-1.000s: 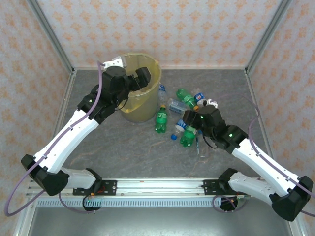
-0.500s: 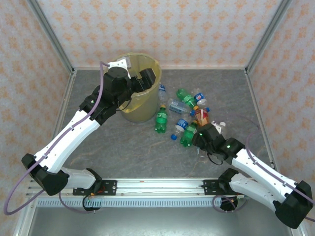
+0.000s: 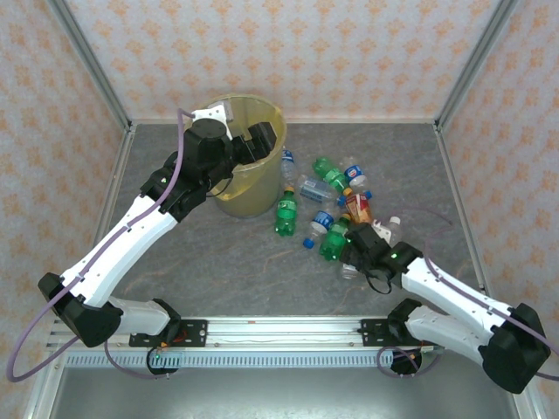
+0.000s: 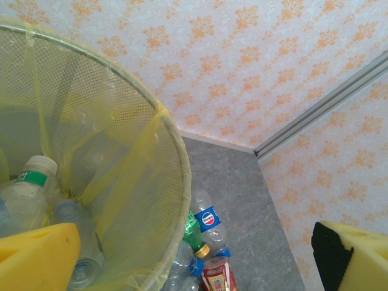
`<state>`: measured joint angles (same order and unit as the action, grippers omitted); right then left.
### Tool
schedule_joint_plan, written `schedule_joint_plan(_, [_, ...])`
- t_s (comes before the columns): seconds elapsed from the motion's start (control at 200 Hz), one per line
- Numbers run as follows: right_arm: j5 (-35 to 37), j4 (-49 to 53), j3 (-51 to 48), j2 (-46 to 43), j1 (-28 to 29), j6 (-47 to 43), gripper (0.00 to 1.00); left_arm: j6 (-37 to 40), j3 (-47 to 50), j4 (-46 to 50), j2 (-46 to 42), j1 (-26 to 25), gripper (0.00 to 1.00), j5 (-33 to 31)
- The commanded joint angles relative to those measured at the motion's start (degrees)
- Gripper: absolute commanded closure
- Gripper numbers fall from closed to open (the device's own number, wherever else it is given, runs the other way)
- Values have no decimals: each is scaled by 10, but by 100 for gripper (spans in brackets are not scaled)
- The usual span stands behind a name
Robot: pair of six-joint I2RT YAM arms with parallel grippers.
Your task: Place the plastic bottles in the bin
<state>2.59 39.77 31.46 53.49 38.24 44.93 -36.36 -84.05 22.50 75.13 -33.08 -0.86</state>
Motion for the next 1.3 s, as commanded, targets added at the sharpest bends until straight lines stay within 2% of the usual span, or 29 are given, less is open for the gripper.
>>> schedule_joint_plan(0.0, [21,23,21,-13,2,10,27,11,-5,3,-4,-2,1,-12])
schedule_joint_plan(0.16, [12,21,22,-27,2,19,27,10,4,-5,-6,-2,1,-12])
schedule_joint_plan(0.516, [-23,-51,-15,16,3,32,25,19,4,2,-10,-2,1,-22])
schedule_joint_plan(1.086, [-18,-99,-63,71,2,31,38,15,15,13,-27,-2,1,-31])
schedule_joint_plan(1.166, [-16,-92,-57,66,2,27,46,10,13,21,-27,-2,1,-40])
schedule_joint_plan(1.296, [6,-65,-39,24,3,26,48,5,14,19,-28,-2,1,-35])
